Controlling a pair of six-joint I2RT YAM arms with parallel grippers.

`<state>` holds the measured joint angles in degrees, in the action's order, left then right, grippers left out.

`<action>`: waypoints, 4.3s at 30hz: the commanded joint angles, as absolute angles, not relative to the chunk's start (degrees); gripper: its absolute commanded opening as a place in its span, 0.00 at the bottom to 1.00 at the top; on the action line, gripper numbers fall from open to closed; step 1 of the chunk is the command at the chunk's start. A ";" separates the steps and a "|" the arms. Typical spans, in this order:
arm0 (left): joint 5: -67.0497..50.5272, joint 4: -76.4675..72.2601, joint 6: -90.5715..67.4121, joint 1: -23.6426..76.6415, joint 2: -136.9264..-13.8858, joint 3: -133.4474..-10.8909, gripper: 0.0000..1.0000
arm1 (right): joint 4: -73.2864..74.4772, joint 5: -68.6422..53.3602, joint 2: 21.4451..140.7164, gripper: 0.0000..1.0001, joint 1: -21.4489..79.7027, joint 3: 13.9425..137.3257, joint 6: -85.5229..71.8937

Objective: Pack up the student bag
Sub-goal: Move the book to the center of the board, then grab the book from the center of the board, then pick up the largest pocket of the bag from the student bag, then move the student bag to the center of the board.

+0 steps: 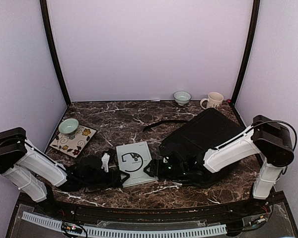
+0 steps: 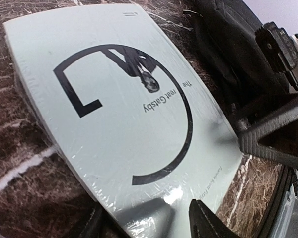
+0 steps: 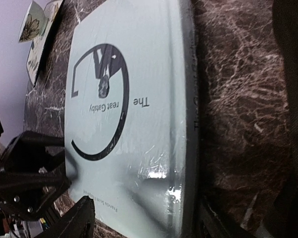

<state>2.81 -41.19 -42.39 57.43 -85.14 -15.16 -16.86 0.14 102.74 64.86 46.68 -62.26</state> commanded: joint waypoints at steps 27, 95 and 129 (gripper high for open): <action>-9.35 -40.34 -46.65 65.21 -88.49 -14.69 0.56 | -40.83 -20.02 100.44 0.56 68.49 48.83 -56.63; 42.03 -33.25 47.09 74.97 -122.82 -74.77 0.00 | 27.92 43.17 48.02 0.00 76.48 44.72 -59.51; 43.34 10.57 -4.37 58.13 -75.27 -60.88 0.00 | 15.68 16.80 52.99 0.00 76.50 49.54 -49.30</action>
